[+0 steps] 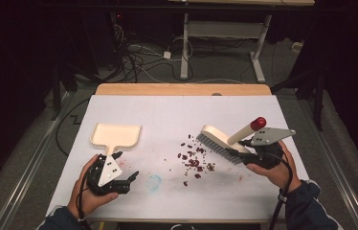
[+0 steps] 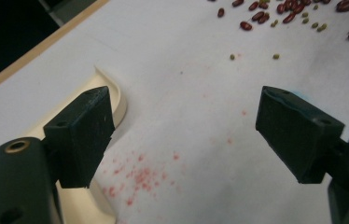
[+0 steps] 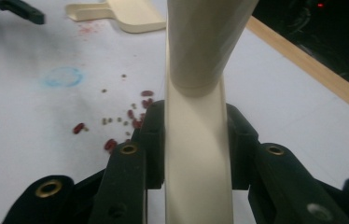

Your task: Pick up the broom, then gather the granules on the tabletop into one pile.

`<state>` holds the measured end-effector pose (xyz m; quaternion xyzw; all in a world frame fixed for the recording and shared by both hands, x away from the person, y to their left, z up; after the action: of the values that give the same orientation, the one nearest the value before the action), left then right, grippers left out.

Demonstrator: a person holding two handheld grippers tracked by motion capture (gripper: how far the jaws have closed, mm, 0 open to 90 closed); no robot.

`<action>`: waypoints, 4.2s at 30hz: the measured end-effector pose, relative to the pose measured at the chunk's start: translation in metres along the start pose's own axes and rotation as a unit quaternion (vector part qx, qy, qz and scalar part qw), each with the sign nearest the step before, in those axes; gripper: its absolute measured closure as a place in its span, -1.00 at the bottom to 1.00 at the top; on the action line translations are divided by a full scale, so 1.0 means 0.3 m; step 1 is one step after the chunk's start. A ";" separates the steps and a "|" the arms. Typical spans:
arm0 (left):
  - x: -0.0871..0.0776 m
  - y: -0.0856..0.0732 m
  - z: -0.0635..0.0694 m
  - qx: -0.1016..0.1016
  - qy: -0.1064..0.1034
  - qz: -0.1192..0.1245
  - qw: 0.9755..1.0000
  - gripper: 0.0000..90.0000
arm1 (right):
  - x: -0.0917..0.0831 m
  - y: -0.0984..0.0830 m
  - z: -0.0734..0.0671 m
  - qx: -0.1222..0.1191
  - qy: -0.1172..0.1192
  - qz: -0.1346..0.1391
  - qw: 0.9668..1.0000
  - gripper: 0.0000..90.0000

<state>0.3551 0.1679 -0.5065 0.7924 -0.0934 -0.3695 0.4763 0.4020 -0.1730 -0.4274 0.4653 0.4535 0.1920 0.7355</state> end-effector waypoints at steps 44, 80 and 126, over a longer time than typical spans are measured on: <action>0.008 -0.050 0.015 -0.009 -0.014 -0.022 1.000 -0.62 | 0.421 -0.042 0.206 -0.087 -0.136 -0.131 0.978 0.51; 0.011 -0.057 0.032 -0.001 -0.024 -0.035 0.999 -0.62 | 0.314 -0.009 -0.125 -0.206 -0.004 -0.073 0.976 0.50; 0.007 -0.058 0.034 -0.001 -0.031 -0.037 0.999 -0.62 | 0.288 -0.049 -0.165 0.033 0.138 -0.116 0.983 0.50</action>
<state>0.3460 0.1690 -0.5247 0.7833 -0.0783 -0.4113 0.4596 0.4025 -0.0941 -0.4901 0.4028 0.6079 0.1525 0.6670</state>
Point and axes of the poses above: each handheld gripper's, and its own axes: x roughly forward along the jaws, y roughly out of its top, z roughly to its right, the point moved 10 cm from there along x, roughly forward along the jaws, and after that the axes turned 5 degrees about z, right-handed, at the moved point
